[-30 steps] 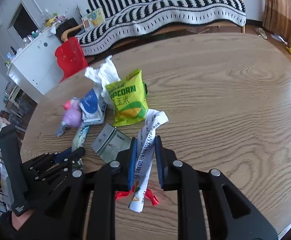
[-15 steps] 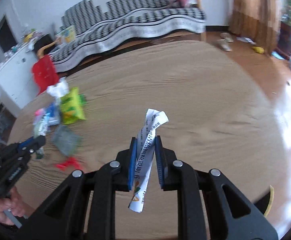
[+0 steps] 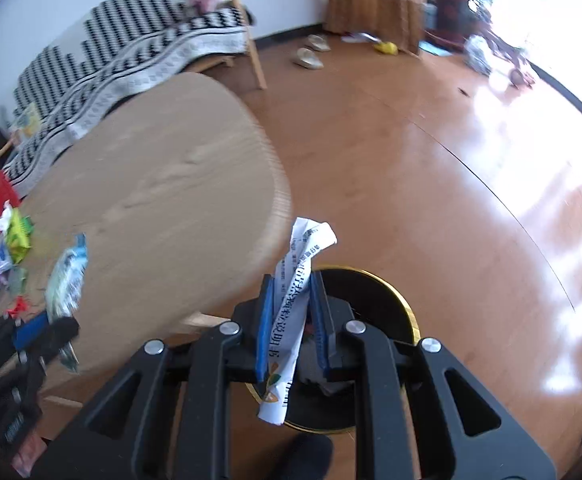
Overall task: Collect trash
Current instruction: 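Carry both items over the black bin and open both tools to drop them, then move both tools back over the remaining trash on the table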
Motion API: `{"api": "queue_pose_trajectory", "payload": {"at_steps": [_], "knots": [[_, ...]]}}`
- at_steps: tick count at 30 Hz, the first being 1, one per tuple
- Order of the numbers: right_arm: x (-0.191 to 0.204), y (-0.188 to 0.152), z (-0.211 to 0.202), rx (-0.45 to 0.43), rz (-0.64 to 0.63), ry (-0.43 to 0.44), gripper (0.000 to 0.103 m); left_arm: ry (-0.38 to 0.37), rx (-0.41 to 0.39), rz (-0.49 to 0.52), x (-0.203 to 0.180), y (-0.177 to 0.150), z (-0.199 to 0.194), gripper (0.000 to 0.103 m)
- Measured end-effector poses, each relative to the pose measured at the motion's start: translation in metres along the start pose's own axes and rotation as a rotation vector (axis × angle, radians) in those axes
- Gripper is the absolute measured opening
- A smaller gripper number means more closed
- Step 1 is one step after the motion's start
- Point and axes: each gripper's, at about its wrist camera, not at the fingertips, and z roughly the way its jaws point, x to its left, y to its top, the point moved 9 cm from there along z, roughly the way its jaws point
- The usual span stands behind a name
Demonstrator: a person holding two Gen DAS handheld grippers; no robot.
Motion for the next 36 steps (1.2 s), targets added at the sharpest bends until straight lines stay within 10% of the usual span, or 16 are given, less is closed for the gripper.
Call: {"api": "queue_pose_trajectory", "payload": {"at_steps": [19,23,31,36], "knots": [[-0.052,-0.029,0.019,0.098,0.066,-0.004,0.018,-0.128,0.162,0.093,-0.069,-0.028,0.092,0.018],[-0.051,-0.028,0.021,0.100,0.068,-0.001,0.018,-0.125,0.148,0.104,-0.077,-0.032,0.084,0.045],[-0.046,-0.027,0.028,0.127,0.060,-0.013,0.019,-0.121,0.111,0.097,-0.073,-0.023,0.067,0.062],[-0.033,-0.019,0.026,0.102,0.052,-0.026,0.056,-0.096,0.075,0.066,-0.051,-0.012,0.045,0.077]]}}
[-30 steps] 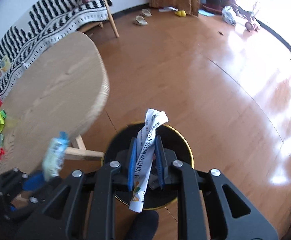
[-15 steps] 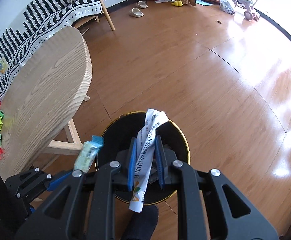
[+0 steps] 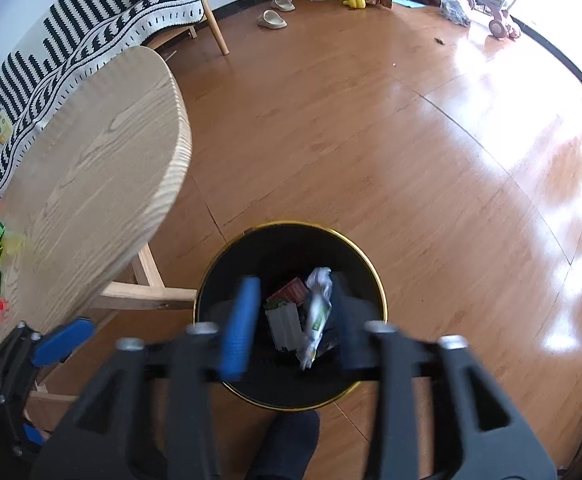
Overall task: Collect trash
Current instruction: 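Move both tools back over the remaining trash on the table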
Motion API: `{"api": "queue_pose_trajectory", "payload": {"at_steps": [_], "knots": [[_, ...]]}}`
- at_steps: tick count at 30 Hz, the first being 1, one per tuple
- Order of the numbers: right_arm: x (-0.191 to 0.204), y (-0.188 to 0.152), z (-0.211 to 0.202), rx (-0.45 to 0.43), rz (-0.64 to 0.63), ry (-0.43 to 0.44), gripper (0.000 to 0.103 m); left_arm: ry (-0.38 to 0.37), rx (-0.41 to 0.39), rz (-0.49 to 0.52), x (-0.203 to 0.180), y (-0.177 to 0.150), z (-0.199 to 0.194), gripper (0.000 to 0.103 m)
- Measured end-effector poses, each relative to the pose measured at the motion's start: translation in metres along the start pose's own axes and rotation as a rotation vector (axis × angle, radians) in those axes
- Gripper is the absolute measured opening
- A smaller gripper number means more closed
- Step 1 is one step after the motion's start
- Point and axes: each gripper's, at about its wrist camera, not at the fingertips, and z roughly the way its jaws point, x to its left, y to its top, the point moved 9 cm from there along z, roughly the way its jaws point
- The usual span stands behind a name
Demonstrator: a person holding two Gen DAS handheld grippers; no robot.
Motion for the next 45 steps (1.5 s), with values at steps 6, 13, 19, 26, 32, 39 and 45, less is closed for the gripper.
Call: {"api": "queue_pose_trajectory", "payload": {"at_steps": [6,13,19,26,32,39,45], "knots": [[0.059,0.018,-0.015,-0.061,-0.061,0.048,0.057,0.081,-0.058,-0.091,0.057,0.000,-0.052,0.089],[0.214,0.027,-0.029,-0.114,-0.245,0.208,0.063,0.279,-0.118,-0.282,0.176,-0.033,-0.137,0.092],[0.356,-0.001,-0.028,-0.087,-0.440,0.335,0.064,0.484,-0.169,-0.477,0.299,-0.093,-0.228,0.092],[0.476,-0.040,-0.022,-0.075,-0.631,0.413,0.071,0.723,-0.178,-0.588,0.422,-0.168,-0.314,0.093],[0.527,-0.061,0.005,-0.079,-0.793,0.396,0.077,0.692,-0.065,-0.538,0.477,-0.203,-0.301,0.093],[0.556,-0.079,0.036,-0.039,-0.917,0.350,0.081,0.681,-0.008,-0.499,0.510,-0.206,-0.276,0.093],[0.565,-0.080,0.050,-0.036,-0.956,0.336,0.084,0.684,-0.004,-0.518,0.527,-0.207,-0.266,0.093]]}}
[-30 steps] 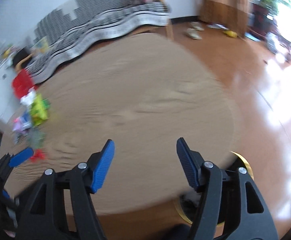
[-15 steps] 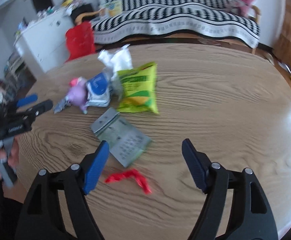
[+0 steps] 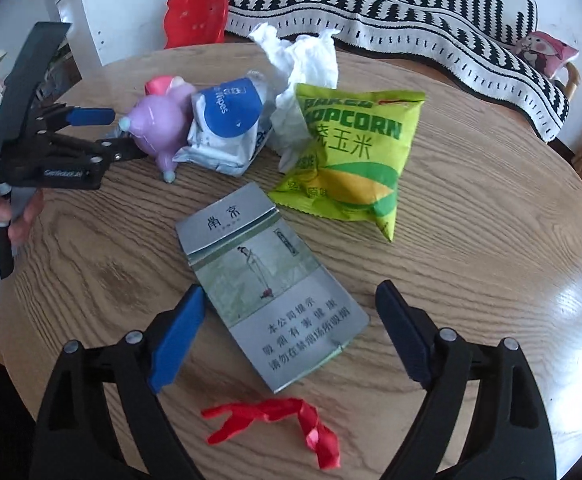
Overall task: Collect trash
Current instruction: 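Grasp the blue wrapper with the left tool while the right tool grasps the cigarette pack, then carry both items over the black bin and open both tools to drop them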
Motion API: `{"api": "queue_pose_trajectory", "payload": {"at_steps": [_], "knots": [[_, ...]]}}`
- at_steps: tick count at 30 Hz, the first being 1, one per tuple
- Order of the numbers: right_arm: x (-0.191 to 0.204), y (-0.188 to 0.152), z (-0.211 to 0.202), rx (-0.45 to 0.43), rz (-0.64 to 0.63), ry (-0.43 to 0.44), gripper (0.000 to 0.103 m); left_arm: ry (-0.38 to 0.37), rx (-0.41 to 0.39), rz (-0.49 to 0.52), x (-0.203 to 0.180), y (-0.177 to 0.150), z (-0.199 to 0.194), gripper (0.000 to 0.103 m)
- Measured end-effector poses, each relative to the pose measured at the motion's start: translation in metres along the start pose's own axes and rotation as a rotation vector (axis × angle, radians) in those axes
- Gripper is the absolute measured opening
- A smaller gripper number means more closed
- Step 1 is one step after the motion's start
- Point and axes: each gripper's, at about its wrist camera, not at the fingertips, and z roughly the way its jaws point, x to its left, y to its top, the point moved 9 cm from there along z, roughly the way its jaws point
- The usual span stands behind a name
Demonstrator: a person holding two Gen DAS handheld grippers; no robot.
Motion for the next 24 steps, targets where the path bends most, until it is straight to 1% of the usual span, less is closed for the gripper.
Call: {"api": "queue_pose_trajectory", "payload": {"at_steps": [1,2,3,4,5,6,8,10,15,18,20,21,22,24], "knots": [[0.000,0.000,0.000,-0.003,0.000,0.000,0.084,-0.009,0.004,-0.015,0.000,-0.001,0.001,0.090],[0.001,0.000,0.001,-0.003,0.000,0.001,0.084,-0.025,0.006,-0.026,-0.001,-0.001,0.001,0.081],[0.003,-0.001,0.000,-0.005,-0.002,0.005,0.080,-0.033,0.004,-0.031,-0.002,0.000,-0.001,0.075],[0.006,-0.001,-0.002,-0.012,-0.007,0.009,0.077,-0.032,0.002,-0.023,-0.003,-0.001,-0.004,0.055],[0.008,-0.001,-0.003,-0.012,-0.014,0.011,0.071,-0.034,0.006,-0.021,-0.004,-0.001,-0.005,0.035],[0.011,-0.001,-0.004,-0.012,-0.022,0.016,0.066,-0.026,0.014,-0.022,-0.004,-0.002,-0.007,0.031],[0.016,0.001,-0.008,-0.027,-0.034,0.011,0.063,-0.025,0.032,-0.039,-0.004,-0.004,-0.011,0.030],[0.021,0.003,-0.017,-0.051,-0.039,0.012,0.062,0.002,0.025,-0.031,-0.004,-0.006,-0.020,0.029],[0.025,0.010,-0.056,-0.130,0.008,0.087,0.062,0.059,-0.006,-0.044,0.000,-0.005,-0.052,0.029],[0.018,0.012,-0.079,-0.171,0.046,0.123,0.062,0.069,-0.047,-0.084,0.002,0.000,-0.075,0.029],[0.006,0.008,-0.095,-0.191,0.072,0.110,0.062,0.105,-0.081,-0.103,0.002,0.005,-0.092,0.029],[-0.003,0.005,-0.103,-0.200,0.087,0.095,0.062,0.108,-0.096,-0.122,-0.002,0.007,-0.100,0.029],[-0.012,0.001,-0.110,-0.209,0.105,0.083,0.062,0.097,-0.102,-0.135,-0.007,0.009,-0.105,0.029],[-0.034,-0.010,-0.123,-0.221,0.147,0.044,0.062,0.060,-0.119,-0.127,-0.030,0.012,-0.113,0.029]]}}
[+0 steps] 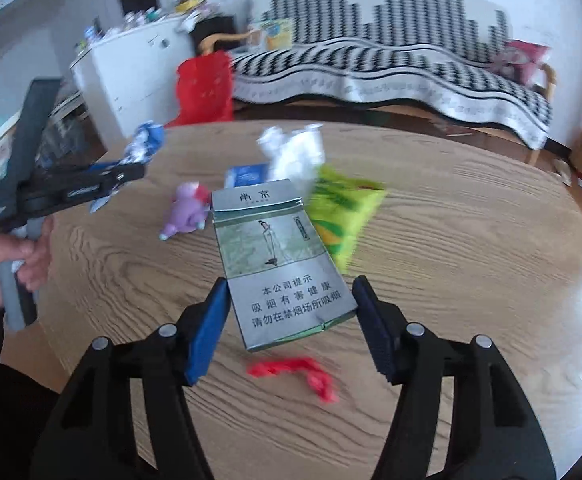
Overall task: Collect trash
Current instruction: 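Carry both items over the black bin and open both tools to drop them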
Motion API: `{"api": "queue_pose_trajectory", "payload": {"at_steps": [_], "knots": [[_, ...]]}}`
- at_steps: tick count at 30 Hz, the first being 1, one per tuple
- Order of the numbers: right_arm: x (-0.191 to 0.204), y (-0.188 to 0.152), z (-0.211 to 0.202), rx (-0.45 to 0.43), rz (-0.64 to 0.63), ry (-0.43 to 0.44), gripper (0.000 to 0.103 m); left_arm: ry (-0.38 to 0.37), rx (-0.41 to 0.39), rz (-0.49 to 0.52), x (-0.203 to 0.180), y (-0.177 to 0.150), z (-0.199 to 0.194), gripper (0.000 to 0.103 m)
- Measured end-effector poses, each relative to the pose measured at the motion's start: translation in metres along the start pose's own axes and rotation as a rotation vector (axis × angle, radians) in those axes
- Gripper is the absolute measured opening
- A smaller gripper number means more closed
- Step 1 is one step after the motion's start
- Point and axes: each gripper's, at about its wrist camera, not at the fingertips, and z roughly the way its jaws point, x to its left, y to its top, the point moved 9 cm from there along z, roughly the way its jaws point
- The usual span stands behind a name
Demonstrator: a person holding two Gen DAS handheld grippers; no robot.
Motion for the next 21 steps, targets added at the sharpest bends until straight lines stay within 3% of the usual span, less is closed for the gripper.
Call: {"api": "queue_pose_trajectory", "payload": {"at_steps": [9,16,21], "knots": [[-0.157,-0.074,-0.095,-0.011,0.227,-0.298,0.062,-0.276,-0.038,0.229,-0.209,-0.036,-0.046,0.029],[-0.273,-0.173,-0.184,-0.022,0.442,-0.480,0.062,-0.543,-0.010,0.424,-0.383,-0.104,-0.088,0.029],[-0.324,-0.242,-0.220,0.021,0.567,-0.546,0.062,-0.666,0.014,0.538,-0.460,-0.151,-0.107,0.029]]}}
